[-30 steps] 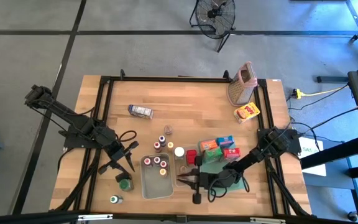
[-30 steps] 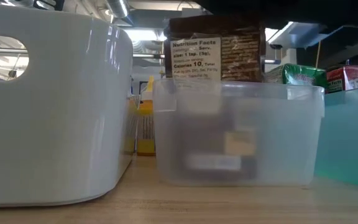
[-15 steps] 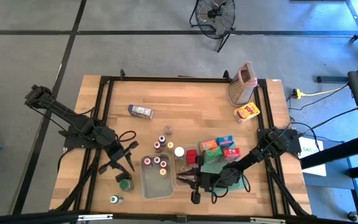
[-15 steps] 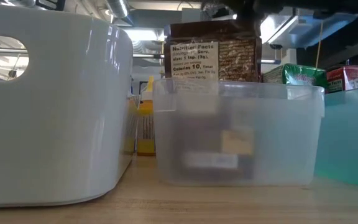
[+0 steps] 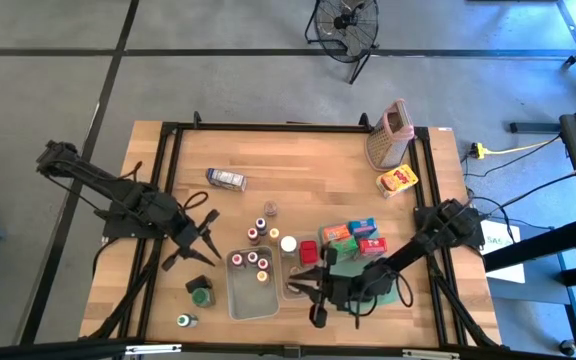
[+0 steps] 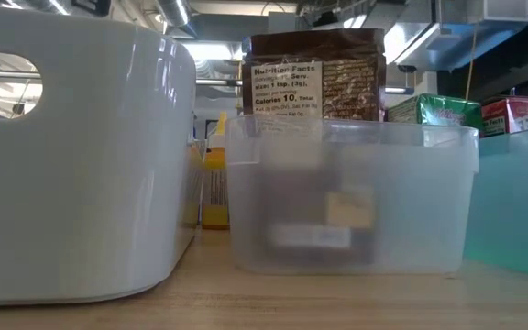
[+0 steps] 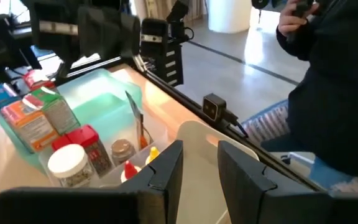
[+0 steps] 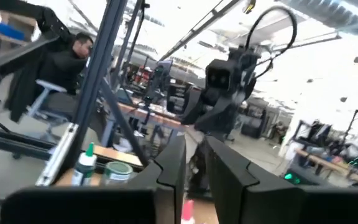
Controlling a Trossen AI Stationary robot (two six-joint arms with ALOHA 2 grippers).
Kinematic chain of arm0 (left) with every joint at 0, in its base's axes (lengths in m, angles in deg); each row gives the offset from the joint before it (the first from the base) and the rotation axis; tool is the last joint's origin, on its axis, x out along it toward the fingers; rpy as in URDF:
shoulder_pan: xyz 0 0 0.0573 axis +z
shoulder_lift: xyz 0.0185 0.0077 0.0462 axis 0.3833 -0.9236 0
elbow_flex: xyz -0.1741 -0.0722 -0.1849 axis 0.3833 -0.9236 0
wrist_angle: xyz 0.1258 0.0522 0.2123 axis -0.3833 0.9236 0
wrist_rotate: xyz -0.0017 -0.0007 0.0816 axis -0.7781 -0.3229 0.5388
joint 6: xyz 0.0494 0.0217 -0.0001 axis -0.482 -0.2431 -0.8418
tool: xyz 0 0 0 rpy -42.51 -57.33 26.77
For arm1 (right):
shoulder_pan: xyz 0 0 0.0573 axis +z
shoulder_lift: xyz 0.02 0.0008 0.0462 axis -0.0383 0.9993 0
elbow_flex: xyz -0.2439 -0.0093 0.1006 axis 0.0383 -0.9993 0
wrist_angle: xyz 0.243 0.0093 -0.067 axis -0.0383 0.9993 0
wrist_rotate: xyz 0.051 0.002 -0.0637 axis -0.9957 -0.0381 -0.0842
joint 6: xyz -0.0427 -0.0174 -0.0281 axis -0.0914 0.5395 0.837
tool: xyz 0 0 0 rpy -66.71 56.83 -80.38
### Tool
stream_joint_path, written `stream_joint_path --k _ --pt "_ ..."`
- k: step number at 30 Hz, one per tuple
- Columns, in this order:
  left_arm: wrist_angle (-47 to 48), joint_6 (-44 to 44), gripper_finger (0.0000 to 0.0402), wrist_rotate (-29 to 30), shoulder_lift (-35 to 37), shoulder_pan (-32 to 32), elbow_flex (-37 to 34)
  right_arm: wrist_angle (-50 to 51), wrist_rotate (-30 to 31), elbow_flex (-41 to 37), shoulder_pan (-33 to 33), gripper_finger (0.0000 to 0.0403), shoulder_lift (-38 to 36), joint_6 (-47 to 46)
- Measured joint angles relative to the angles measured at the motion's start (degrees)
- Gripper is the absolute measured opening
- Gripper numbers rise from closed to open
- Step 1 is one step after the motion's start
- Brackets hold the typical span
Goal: Pick & Place Kitchen Items
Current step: Put the blue cereal box into the blue bin
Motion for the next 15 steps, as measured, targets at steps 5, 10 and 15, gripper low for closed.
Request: stream_joint_path --k 5,10,15 --pt "0.8 3.3 0.0111 0.1 1.5 0.8 0.0 7.2 1.6 0.0 0.2 0.0086 -5.0 4.3" --pt "0.8 4.9 0.0146 5.5 1.5 2.4 0.0 16.8 3.1 0.0 0.2 0.0142 -10.3 4.4" --pt "-0.2 4.1 0.0187 14.0 1.4 4.7 0.0 23.8 5.5 0.0 0.2 0.0203 -15.0 1.3"
